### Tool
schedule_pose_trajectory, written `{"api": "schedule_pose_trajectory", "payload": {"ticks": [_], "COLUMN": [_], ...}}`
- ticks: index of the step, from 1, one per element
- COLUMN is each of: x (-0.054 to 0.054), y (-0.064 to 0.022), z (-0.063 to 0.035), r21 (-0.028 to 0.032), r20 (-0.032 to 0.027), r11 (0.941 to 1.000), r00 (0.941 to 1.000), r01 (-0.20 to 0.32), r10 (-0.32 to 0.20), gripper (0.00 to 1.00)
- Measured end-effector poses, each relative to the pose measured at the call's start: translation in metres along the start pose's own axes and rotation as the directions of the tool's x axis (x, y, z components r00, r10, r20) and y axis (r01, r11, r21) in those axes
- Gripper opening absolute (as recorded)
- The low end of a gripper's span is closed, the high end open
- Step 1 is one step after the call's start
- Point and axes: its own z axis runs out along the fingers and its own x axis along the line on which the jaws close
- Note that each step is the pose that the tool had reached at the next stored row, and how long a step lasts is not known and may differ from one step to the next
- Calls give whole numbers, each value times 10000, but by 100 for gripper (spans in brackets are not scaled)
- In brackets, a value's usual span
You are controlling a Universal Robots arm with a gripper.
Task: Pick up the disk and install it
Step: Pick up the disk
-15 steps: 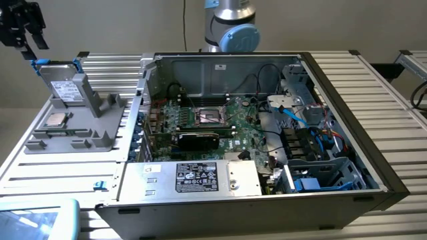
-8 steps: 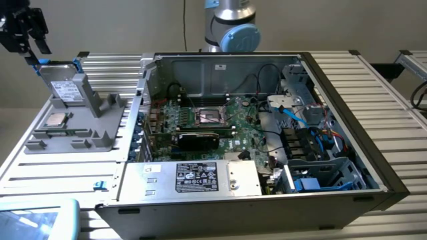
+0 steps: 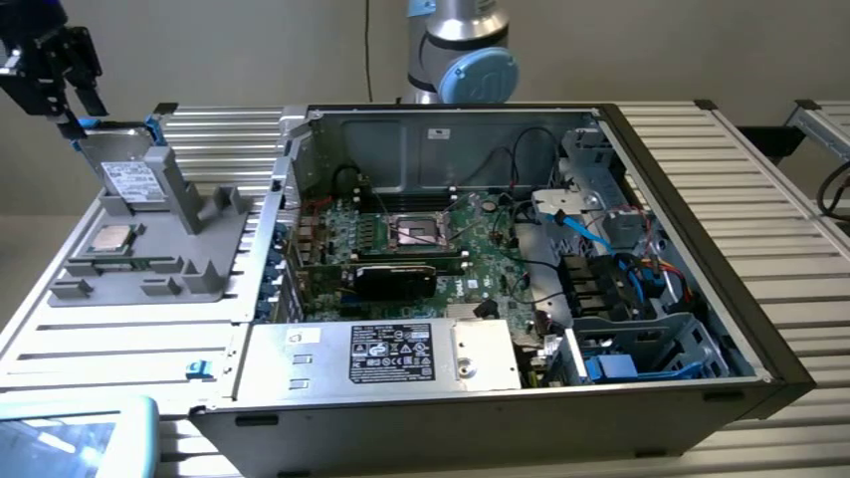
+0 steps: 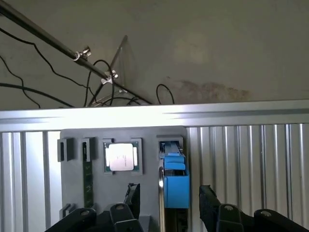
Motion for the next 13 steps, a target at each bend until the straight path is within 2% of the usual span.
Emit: {"api": "schedule_pose_trajectory", "payload": {"ticks": [13], "x": [-8], "y": [-4], "z": [235], "r21": [5], "r20": [25], "r11": [9999], "r00": [9999], "r01": [169], "r10": [-169], "gripper": [60]}}
